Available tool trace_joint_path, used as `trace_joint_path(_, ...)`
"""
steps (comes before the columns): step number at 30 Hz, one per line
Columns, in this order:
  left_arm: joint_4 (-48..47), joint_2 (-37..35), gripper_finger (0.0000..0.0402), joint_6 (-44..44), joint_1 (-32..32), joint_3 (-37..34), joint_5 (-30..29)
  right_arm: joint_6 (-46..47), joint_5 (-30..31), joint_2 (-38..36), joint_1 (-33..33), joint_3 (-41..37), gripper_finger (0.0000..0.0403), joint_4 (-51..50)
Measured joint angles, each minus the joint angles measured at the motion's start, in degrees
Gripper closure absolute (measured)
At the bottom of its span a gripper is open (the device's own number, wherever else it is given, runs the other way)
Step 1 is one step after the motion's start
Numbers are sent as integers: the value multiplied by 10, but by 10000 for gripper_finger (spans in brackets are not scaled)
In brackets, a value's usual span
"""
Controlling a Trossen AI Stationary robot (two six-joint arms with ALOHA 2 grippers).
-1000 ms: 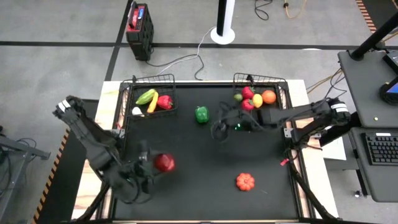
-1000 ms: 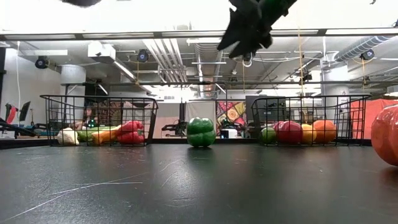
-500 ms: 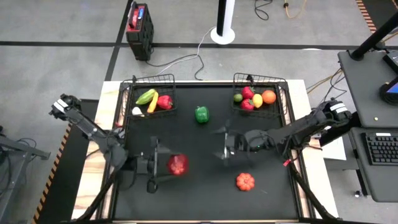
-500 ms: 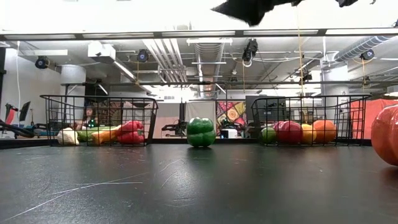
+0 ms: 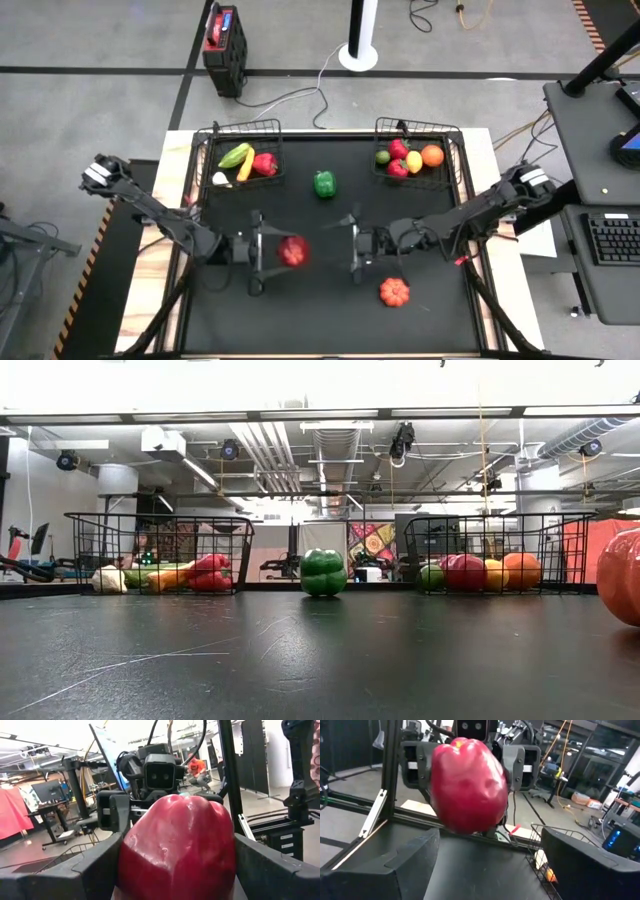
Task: Sort produce into baskets
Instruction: Put the apple into the right wire basket
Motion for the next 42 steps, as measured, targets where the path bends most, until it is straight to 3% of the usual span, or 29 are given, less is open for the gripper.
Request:
trace_joint_path(7, 1, 21, 87, 2, 6, 11, 2, 1, 0, 47, 0, 62, 42, -30)
trace_joint_path(14, 6, 31, 87, 7, 12, 22, 2, 11, 3, 95, 0, 143, 41, -135)
trace_joint_path(20, 6, 31, 86, 8, 12, 22, 4, 4, 3, 126, -1, 192, 41, -168)
trace_joint_path(42, 10, 39, 86, 17, 13, 10, 1, 8, 1, 123, -1, 199, 42, -177)
